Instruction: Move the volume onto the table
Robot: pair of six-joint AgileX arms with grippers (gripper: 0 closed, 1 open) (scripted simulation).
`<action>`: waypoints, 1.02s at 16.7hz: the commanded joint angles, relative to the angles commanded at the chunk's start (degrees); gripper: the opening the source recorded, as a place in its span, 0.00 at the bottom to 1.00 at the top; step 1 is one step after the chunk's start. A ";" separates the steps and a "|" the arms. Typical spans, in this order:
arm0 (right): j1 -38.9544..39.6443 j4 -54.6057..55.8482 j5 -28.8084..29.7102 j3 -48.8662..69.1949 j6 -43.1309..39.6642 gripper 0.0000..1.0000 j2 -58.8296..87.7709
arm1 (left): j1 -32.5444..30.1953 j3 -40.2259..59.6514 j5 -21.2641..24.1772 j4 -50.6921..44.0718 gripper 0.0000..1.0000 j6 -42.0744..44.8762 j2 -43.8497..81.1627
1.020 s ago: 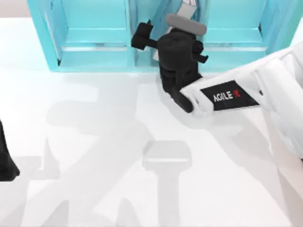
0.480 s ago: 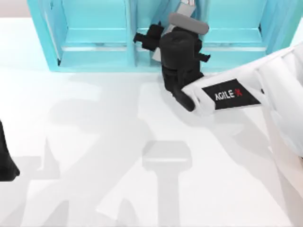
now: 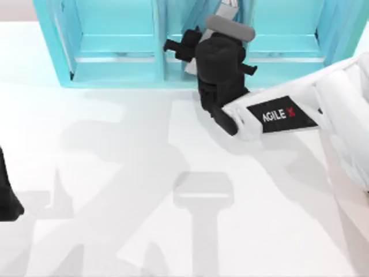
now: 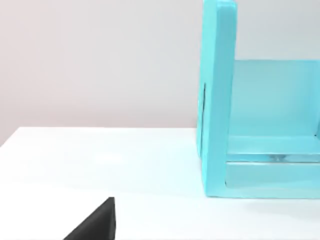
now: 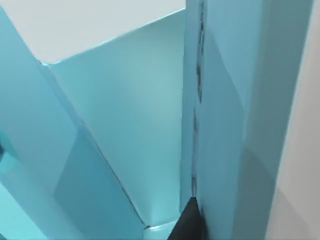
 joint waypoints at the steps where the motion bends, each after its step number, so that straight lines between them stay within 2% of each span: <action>1: 0.00 0.00 0.00 0.00 0.00 0.00 0.00 | 0.00 0.00 0.00 0.00 1.00 0.00 0.00; 10: 2.01 -2.25 1.66 -2.45 0.33 0.00 -3.96 | 0.00 0.00 0.00 0.00 1.00 0.00 0.00; 17: 11.12 -15.69 10.63 -16.56 1.97 0.00 -31.80 | 0.00 0.00 0.00 0.00 1.00 0.00 0.00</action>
